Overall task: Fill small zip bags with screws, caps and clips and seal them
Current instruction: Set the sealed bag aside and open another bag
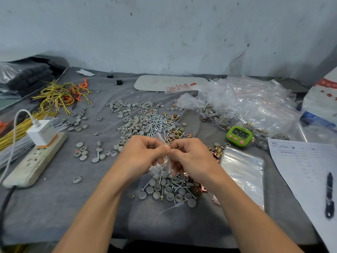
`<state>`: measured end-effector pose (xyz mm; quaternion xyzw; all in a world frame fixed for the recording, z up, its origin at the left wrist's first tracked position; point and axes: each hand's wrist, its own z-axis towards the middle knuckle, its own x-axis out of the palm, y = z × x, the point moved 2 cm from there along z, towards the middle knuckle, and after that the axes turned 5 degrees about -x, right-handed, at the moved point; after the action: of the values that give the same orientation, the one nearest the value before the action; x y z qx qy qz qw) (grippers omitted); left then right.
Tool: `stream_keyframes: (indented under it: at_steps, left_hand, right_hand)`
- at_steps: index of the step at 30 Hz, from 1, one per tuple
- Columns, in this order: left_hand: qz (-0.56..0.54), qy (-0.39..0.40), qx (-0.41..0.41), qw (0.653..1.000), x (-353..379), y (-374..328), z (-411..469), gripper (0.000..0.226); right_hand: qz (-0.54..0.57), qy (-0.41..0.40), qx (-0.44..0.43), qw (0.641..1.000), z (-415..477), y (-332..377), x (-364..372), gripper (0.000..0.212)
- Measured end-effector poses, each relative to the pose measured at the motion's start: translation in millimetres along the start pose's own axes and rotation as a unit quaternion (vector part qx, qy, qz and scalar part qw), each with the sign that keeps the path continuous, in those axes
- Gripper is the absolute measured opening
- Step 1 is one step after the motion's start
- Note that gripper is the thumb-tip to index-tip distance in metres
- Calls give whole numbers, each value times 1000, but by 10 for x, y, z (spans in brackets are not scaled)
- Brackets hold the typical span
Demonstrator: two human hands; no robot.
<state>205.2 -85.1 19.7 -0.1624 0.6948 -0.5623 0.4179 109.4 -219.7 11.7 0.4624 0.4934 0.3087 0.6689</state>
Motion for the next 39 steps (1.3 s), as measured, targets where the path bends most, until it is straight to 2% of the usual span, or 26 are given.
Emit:
stream_keyframes:
  at_steps: [6, 8, 10, 14, 18, 24, 28, 31, 33, 36, 39]
  left_hand:
    - [7, 6, 33, 999, 19, -12, 10, 25]
    - [17, 6, 37, 999, 25, -14, 7, 19]
    - [38, 3, 39, 999, 22, -15, 0, 15]
    - [69, 3, 40, 997, 33, -32, -13, 9]
    - [26, 27, 29, 999, 33, -27, -21, 17]
    - [3, 53, 13, 999, 42, -28, -42, 16]
    - [19, 20, 4, 1000, 66, -40, -42, 18]
    - [86, -42, 7, 995, 95, -44, -53, 18]
    - [125, -74, 15, 989, 119, -68, -86, 18]
    - [117, -68, 12, 991, 147, -95, -106, 25]
    - [83, -60, -16, 995, 148, -80, -81, 19]
  right_hand:
    - [161, 30, 39, 986, -39, -25, 13, 27]
    - [189, 27, 51, 980, -47, -20, 8, 28]
    - [198, 9, 63, 978, -43, -26, 5, 38]
    - [122, -5, 50, 991, -37, -46, 12, 50]
    - [89, 0, 45, 995, -35, -31, -1, 38]
    - [54, 25, 56, 997, -61, -13, -14, 32]
    - [42, -14, 48, 998, -31, -53, -7, 31]
    - [21, -55, 34, 998, -11, -73, -13, 26]
    - [38, -53, 29, 997, -8, -72, 11, 32]
    - [22, -43, 17, 999, -4, -52, 38, 39]
    - [39, -26, 29, 998, 14, -50, 16, 37]
